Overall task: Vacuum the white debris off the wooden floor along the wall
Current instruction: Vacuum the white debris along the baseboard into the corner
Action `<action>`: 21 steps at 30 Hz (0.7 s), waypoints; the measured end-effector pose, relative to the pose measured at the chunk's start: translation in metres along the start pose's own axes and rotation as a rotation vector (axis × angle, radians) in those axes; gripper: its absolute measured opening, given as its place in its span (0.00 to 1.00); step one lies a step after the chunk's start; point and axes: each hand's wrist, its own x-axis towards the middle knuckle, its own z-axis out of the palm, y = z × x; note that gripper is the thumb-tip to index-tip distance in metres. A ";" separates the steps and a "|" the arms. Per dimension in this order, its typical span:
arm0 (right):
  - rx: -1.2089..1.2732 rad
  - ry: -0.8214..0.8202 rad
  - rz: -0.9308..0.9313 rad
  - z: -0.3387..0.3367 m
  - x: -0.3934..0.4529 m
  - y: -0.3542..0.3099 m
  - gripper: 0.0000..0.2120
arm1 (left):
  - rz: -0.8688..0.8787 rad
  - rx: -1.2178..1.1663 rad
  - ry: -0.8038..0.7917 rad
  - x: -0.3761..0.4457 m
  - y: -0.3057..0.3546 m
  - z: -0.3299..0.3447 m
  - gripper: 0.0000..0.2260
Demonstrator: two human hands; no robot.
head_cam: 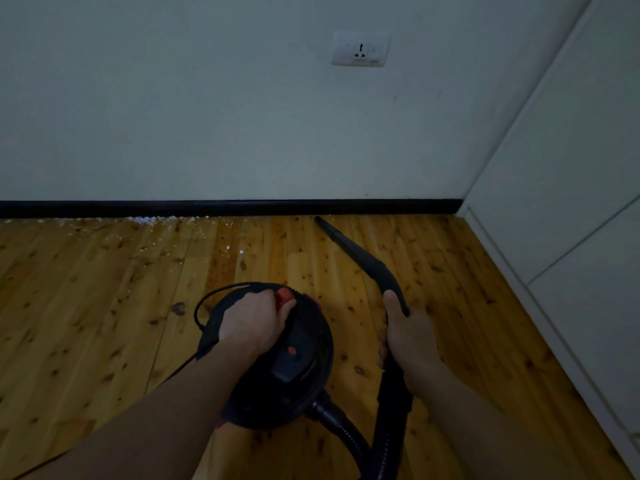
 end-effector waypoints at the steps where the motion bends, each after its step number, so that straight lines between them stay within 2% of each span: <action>1: 0.008 0.007 0.005 -0.002 -0.001 0.000 0.29 | 0.004 -0.005 0.001 0.000 0.002 0.000 0.24; 9: 0.039 0.068 0.028 -0.017 0.000 0.005 0.27 | 0.049 -0.014 -0.019 0.009 0.018 0.004 0.23; 21: 0.079 0.022 0.065 -0.027 -0.007 0.002 0.28 | -0.025 0.013 -0.037 -0.001 0.019 0.003 0.21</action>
